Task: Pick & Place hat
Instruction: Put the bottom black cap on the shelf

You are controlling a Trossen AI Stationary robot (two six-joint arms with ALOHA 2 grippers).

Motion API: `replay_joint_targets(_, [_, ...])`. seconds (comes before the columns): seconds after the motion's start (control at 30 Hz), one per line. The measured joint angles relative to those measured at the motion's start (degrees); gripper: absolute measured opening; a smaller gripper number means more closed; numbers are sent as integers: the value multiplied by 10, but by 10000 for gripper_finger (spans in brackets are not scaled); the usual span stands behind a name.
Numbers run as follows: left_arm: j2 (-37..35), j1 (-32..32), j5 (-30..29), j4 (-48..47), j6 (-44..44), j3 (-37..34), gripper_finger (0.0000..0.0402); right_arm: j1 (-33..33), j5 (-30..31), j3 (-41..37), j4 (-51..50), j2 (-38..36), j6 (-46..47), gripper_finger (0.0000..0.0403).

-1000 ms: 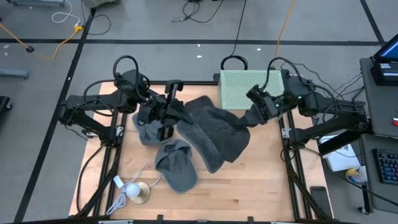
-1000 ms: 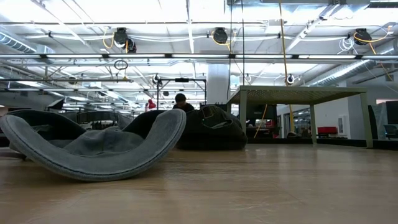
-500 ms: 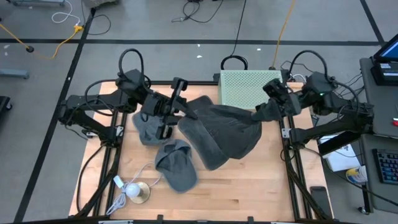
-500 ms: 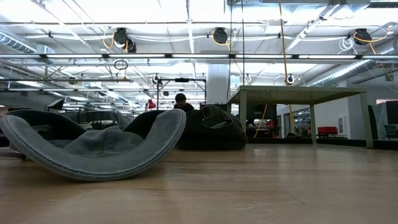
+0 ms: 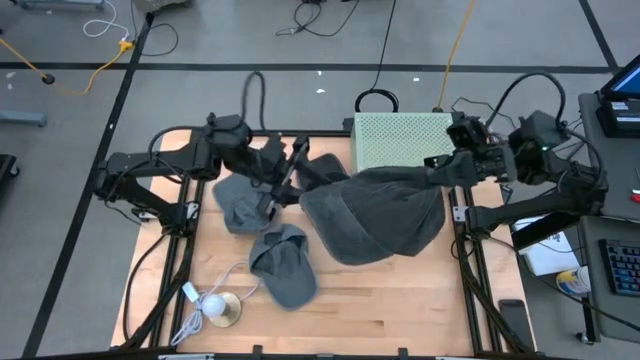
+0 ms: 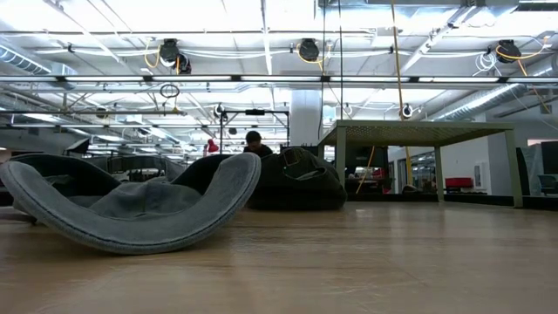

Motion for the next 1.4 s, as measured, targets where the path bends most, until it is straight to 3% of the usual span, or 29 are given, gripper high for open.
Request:
replay_joint_targets(0.17, [0,1,1,-99,-82,0,210,0,1,1,1,-9,-19,20])
replay_joint_targets(0.33, [0,1,2,-153,-96,0,211,0,22,1,-7,-9,-52,20])
replay_joint_targets(0.63, [0,1,-10,-152,-110,0,212,-37,145,1,-79,-7,-167,20])
replay_joint_targets(0.83, [-6,1,-13,-152,-63,0,212,-85,194,1,-80,8,-247,20])
replay_joint_targets(1.2, [-5,14,7,-190,-19,0,212,-202,192,1,-80,46,-350,20])
replay_joint_targets(1.4, [-5,27,20,-223,-16,0,212,-283,84,1,-71,71,-355,20])
